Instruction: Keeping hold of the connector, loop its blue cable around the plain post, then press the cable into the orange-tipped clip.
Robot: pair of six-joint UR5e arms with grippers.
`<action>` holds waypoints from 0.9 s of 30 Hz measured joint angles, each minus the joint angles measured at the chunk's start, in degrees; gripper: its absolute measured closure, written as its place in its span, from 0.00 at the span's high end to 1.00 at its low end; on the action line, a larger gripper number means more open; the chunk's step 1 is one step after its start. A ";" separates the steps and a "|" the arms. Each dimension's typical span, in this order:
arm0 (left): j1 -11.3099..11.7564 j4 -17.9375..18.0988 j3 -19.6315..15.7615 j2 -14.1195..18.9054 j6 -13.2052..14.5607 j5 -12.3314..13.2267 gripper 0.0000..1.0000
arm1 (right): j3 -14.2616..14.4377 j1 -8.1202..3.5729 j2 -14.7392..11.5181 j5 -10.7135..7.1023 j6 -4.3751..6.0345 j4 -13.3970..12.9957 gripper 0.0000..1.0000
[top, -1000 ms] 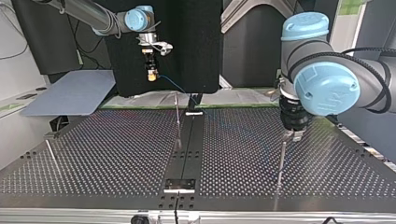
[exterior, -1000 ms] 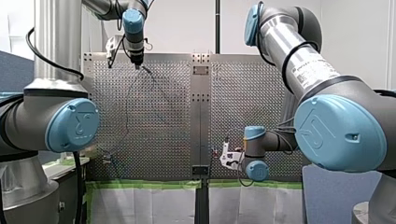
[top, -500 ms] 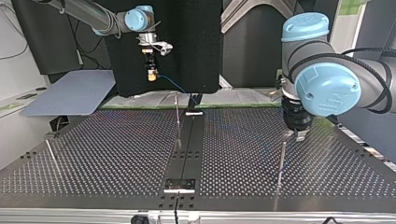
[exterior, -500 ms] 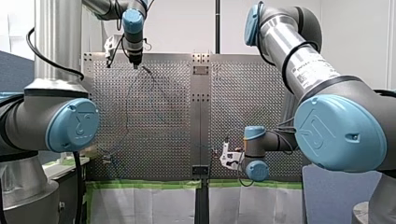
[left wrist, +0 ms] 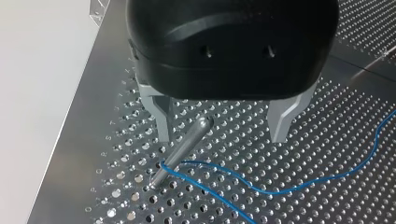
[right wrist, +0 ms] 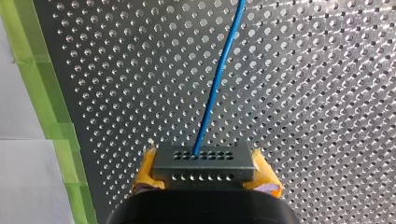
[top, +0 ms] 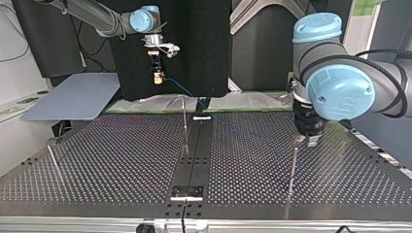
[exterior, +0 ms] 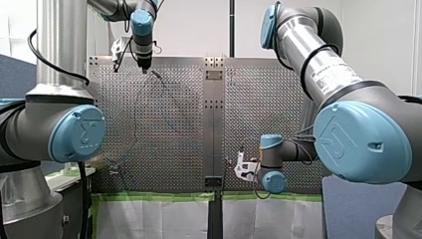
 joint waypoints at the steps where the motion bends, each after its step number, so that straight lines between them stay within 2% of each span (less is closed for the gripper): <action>1: -0.06 0.00 0.00 0.00 0.07 0.02 1.00 | 0.00 0.00 0.00 0.00 0.00 0.00 0.00; 7: -0.76 0.14 -0.01 0.03 1.69 0.85 1.00 | 0.00 -0.01 0.00 0.00 0.02 0.03 0.00; 16: -2.76 3.53 -0.25 0.04 6.29 5.19 1.00 | 0.01 0.03 0.01 0.00 0.30 0.02 0.00; 20: -4.83 5.74 -1.34 -0.19 8.65 6.85 1.00 | 0.00 0.05 0.00 0.00 0.42 0.04 0.00; 23: -6.37 7.31 -1.62 -0.76 10.22 6.73 1.00 | 0.00 0.04 0.00 0.00 0.50 0.02 0.00; 27: -8.59 9.51 -1.71 -2.61 12.45 5.07 1.00 | 0.00 0.05 0.00 0.00 0.54 0.00 0.00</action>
